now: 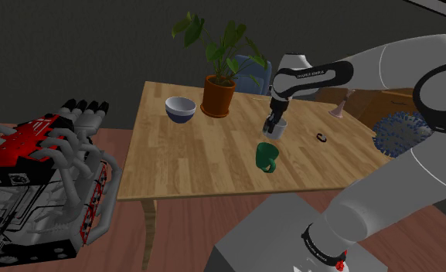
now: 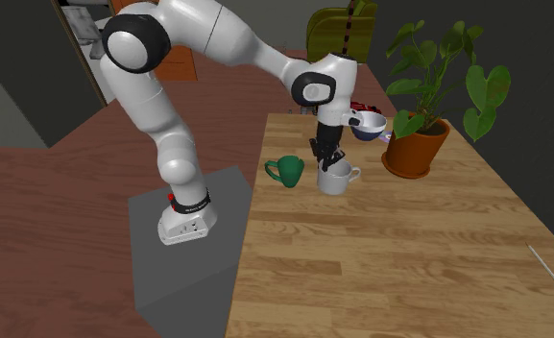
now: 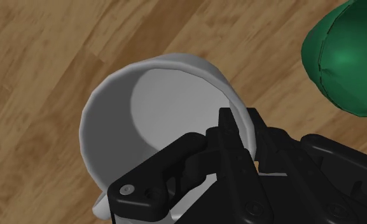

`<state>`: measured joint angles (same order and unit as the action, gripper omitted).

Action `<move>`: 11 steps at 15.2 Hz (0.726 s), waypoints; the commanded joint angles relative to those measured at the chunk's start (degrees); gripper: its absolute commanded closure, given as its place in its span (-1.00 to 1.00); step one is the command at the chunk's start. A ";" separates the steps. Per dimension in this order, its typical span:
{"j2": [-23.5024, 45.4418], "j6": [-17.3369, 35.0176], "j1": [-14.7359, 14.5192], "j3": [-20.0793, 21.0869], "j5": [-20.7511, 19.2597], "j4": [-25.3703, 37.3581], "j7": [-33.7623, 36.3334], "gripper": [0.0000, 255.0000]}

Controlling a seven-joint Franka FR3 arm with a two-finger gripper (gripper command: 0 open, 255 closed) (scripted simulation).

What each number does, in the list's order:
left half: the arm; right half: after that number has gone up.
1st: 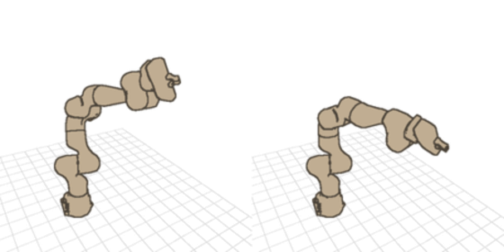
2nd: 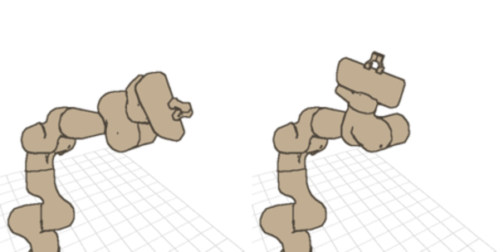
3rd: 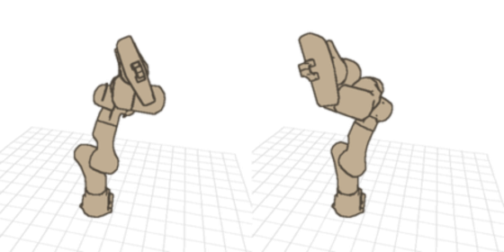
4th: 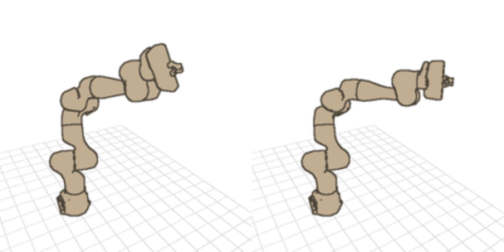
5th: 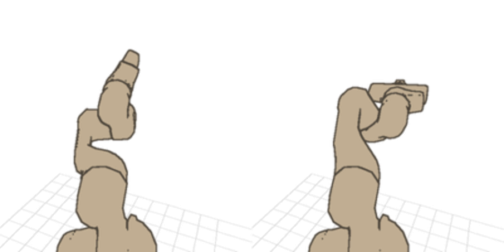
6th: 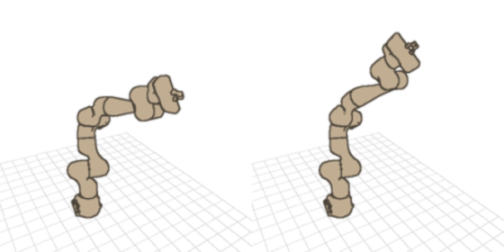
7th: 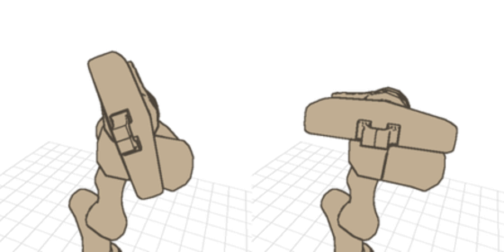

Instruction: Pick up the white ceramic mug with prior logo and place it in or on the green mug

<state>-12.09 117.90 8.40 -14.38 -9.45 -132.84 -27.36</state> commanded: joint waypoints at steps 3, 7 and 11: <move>-1.08 -3.23 -0.08 0.25 0.05 2.14 -0.11 1.00; -2.05 -6.39 -0.14 0.46 0.09 4.35 -0.27 1.00; -2.80 -9.53 -0.20 0.67 0.17 6.75 -0.46 1.00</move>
<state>-14.58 109.21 8.26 -13.86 -9.30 -126.59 -27.94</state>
